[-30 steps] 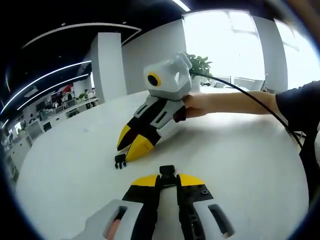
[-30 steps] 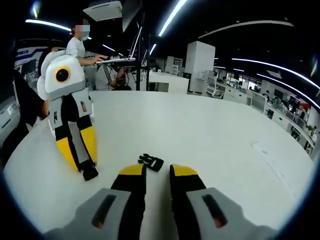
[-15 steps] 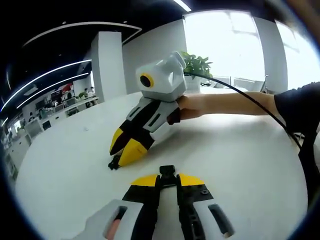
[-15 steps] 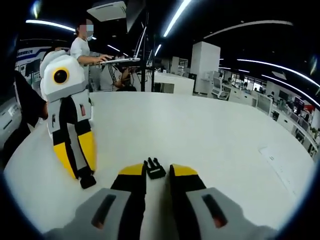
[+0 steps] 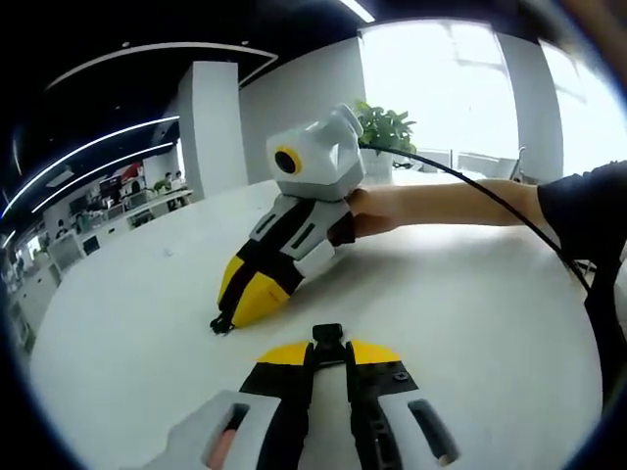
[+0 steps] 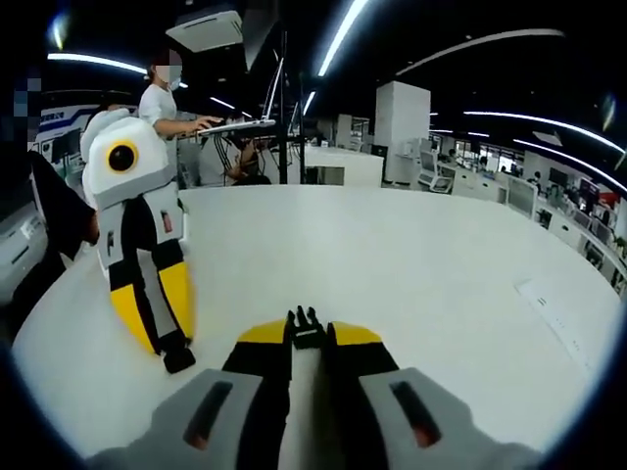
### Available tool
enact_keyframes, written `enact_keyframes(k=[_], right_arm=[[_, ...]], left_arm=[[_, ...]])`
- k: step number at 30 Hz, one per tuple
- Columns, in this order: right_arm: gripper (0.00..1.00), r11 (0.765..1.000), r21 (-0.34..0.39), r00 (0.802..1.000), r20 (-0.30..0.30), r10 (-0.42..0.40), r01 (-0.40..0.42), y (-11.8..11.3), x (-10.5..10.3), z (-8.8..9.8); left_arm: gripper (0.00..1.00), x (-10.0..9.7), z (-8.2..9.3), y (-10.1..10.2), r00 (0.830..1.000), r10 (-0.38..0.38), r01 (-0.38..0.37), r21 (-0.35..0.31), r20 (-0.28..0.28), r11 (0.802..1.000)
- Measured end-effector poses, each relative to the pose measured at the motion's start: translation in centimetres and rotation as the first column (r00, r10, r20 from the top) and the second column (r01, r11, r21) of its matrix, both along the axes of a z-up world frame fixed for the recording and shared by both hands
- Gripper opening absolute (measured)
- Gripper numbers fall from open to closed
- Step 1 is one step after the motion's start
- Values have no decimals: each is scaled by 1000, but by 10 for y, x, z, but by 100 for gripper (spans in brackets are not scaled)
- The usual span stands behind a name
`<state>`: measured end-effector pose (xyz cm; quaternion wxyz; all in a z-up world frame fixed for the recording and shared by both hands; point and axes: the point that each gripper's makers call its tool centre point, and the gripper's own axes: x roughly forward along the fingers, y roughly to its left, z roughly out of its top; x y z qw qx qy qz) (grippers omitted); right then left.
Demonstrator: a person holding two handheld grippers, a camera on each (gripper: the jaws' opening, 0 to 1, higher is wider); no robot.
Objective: Snap the two parts of the plastic buckle together until the buckle closes and remains connected.
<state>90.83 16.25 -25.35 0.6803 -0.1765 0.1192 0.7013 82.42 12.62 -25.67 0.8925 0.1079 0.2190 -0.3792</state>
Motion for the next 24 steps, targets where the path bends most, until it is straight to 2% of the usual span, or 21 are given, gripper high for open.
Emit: enact_keyframes(k=[24], right_arm=[[13, 999, 8, 999, -22, -34, 34, -22, -3, 0]], left_arm=[[13, 3, 0, 0, 1000, -7, 7, -5, 5, 1000]])
